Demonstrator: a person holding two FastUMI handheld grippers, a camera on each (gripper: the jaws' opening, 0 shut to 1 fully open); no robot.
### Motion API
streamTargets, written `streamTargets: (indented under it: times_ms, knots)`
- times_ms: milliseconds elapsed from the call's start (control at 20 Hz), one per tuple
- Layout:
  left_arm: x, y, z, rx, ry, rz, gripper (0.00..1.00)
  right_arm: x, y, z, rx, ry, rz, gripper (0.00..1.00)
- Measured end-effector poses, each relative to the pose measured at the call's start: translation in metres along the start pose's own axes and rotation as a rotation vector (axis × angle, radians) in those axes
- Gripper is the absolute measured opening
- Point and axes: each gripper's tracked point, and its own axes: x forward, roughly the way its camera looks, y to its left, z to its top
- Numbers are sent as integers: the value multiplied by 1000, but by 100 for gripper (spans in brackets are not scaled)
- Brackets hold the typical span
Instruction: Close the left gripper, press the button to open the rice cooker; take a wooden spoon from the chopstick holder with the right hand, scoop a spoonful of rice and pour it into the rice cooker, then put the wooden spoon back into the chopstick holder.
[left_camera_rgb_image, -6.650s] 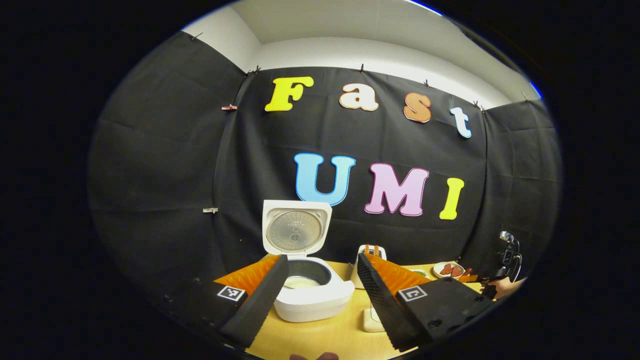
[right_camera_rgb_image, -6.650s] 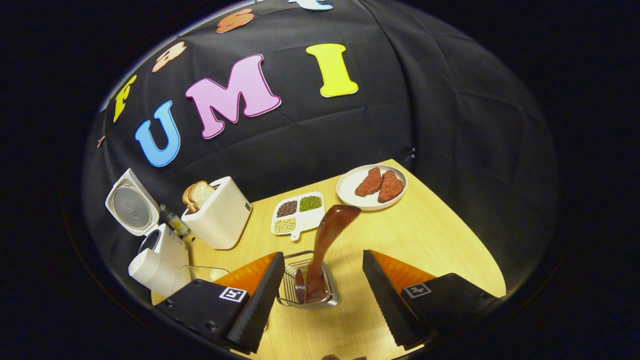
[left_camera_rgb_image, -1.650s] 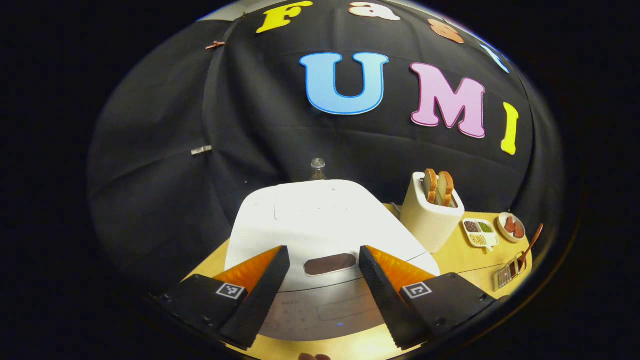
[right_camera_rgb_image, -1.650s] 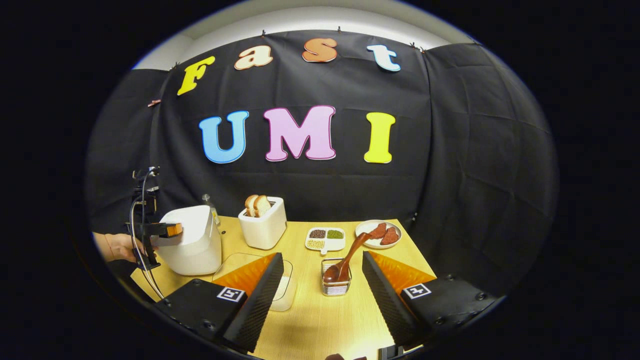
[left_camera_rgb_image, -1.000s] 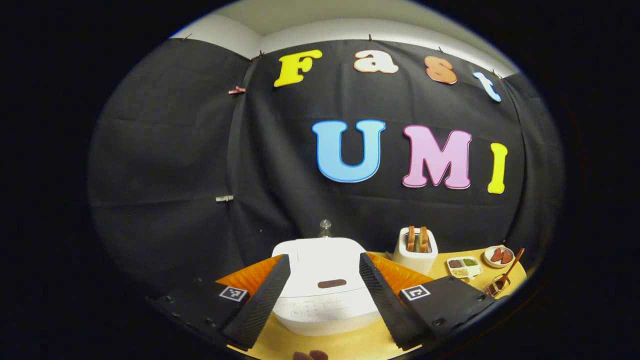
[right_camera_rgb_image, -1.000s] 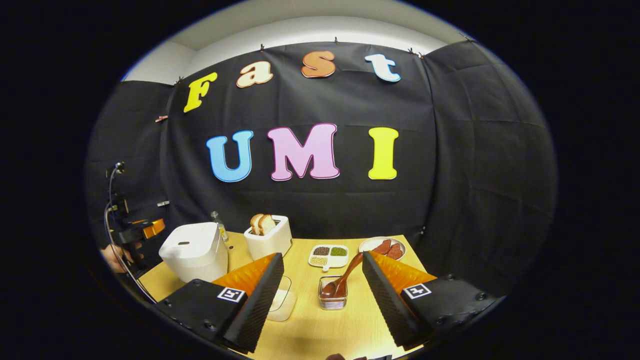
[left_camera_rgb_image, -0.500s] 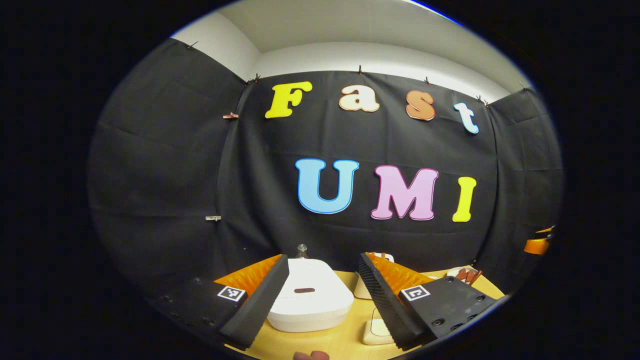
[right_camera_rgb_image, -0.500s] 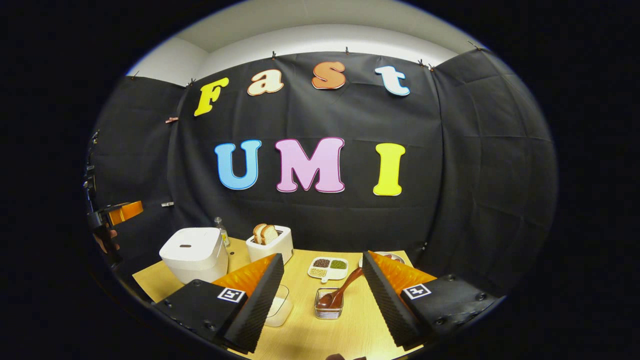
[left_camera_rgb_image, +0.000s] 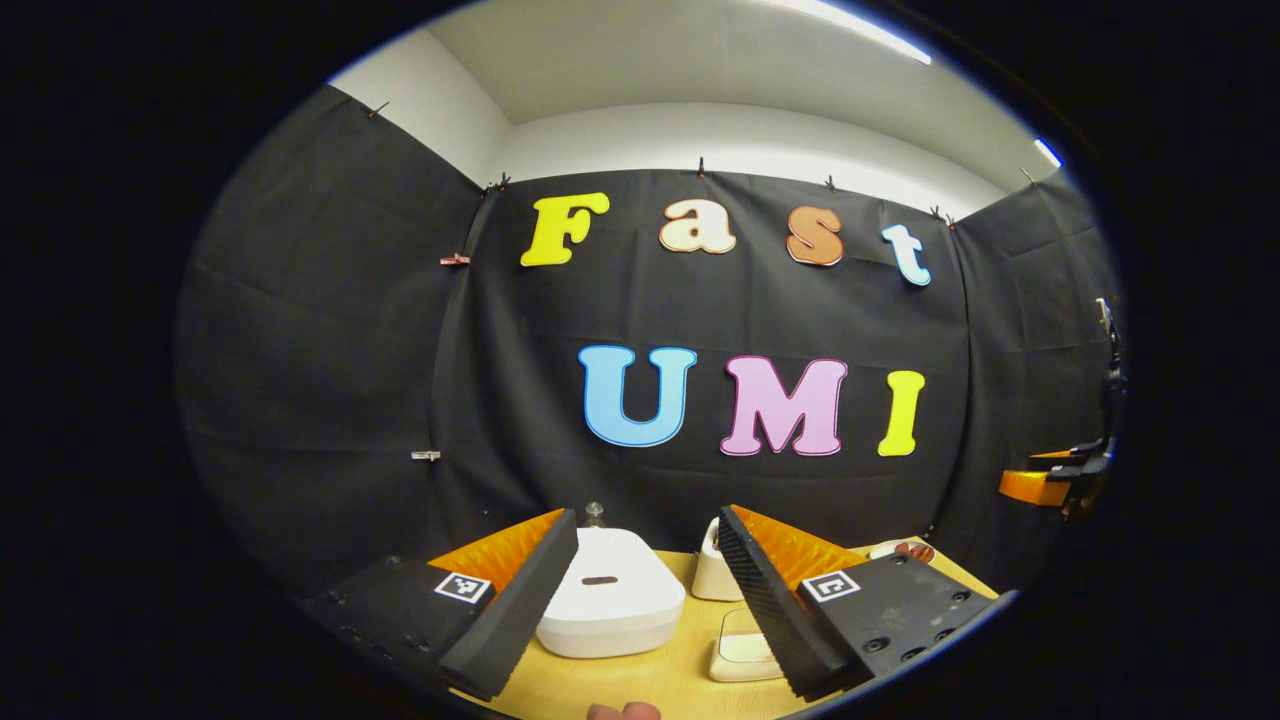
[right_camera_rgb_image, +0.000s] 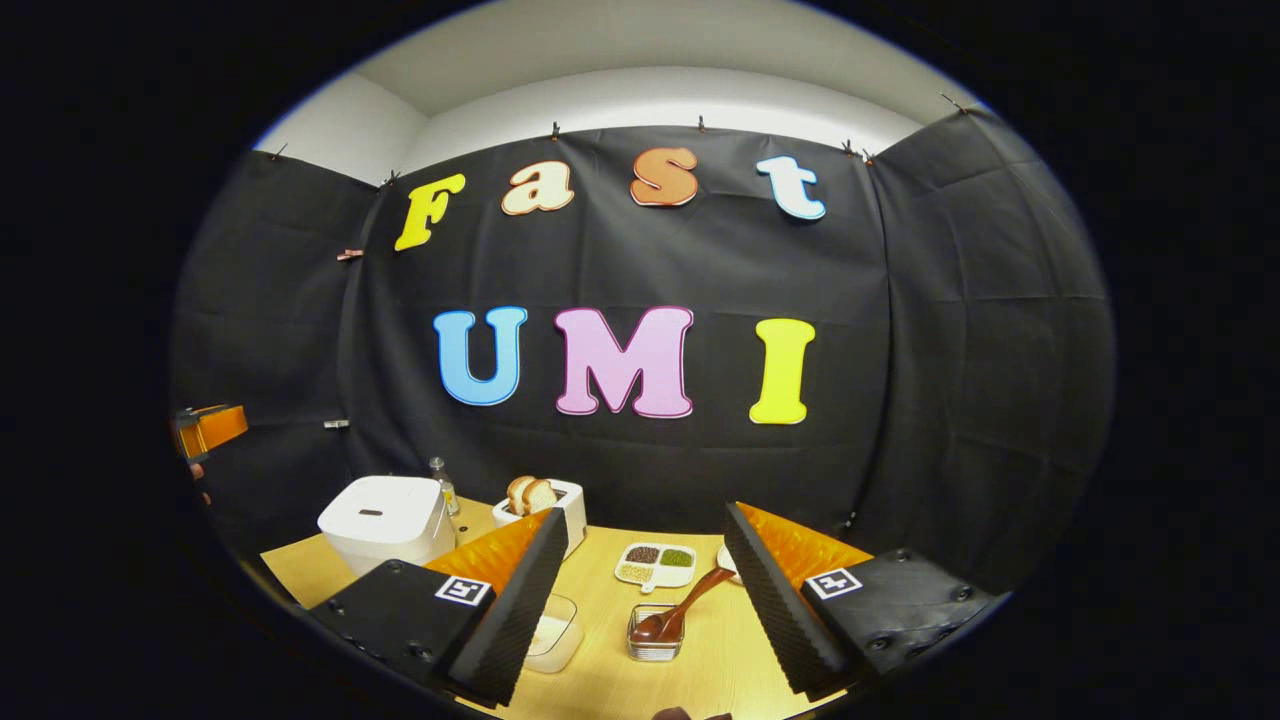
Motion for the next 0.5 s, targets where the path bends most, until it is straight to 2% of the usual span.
streamTargets:
  times_ms: [300,500]
  knots:
    - [-4,-5,1,38,-3,-11,97,-1,-2,2,6,-12,-7,98]
    - [-5,-6,-4,18,6,-13,97,-1,1,0,-2,-3,-6,98]
